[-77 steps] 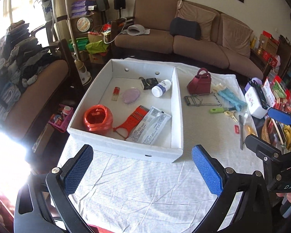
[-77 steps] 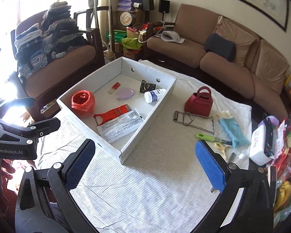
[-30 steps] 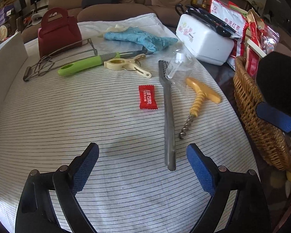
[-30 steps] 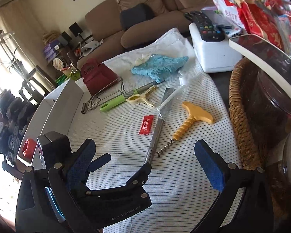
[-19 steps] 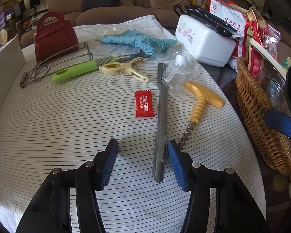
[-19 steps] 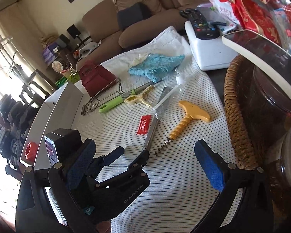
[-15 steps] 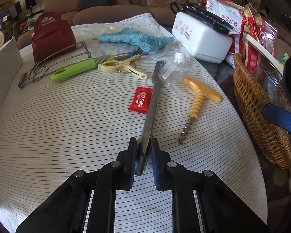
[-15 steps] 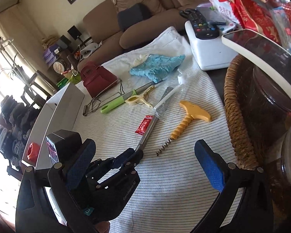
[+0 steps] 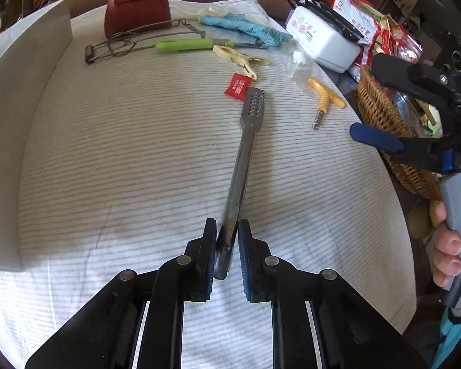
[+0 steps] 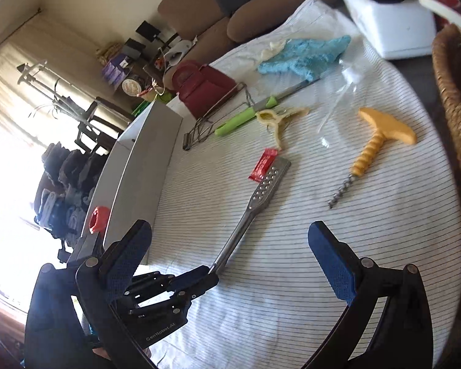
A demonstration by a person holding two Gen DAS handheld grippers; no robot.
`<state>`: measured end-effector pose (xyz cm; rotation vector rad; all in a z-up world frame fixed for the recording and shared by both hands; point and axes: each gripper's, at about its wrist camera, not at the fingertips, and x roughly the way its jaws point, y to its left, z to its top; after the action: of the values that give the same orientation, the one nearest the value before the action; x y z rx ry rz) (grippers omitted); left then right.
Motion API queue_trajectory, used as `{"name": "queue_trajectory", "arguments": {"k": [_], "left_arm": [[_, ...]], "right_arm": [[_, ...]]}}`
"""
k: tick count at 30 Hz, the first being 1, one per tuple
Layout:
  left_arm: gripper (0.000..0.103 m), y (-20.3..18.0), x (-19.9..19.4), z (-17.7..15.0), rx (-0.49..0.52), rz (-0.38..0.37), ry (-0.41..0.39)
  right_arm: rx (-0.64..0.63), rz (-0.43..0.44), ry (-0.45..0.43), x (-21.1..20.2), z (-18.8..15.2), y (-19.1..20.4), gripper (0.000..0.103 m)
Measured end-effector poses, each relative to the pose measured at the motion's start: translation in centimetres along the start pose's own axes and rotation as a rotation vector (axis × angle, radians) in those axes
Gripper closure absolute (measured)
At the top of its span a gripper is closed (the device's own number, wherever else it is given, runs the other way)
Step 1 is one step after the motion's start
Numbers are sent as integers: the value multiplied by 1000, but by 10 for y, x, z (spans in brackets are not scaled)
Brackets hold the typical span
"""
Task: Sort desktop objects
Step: 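Grasp the metal grater with the right tool while the left tool holds it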
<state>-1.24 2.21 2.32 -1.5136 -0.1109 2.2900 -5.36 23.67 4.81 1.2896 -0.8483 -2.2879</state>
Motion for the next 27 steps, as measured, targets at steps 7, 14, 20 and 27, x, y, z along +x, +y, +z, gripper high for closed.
{"name": "queue_trajectory", "arguments": {"k": [7, 14, 20, 27], "left_arm": [[93, 18, -27, -26, -106, -109, 10], [84, 16, -31, -27, -69, -45, -13], [55, -15, -1, -21, 99, 104, 4], [92, -14, 3, -15, 91, 52, 17]], "right_arm": [[224, 218, 203, 76, -39, -12, 1], [208, 125, 188, 95, -41, -7, 48], [163, 50, 160, 83, -33, -3, 48], [162, 44, 163, 75, -30, -8, 48]]}}
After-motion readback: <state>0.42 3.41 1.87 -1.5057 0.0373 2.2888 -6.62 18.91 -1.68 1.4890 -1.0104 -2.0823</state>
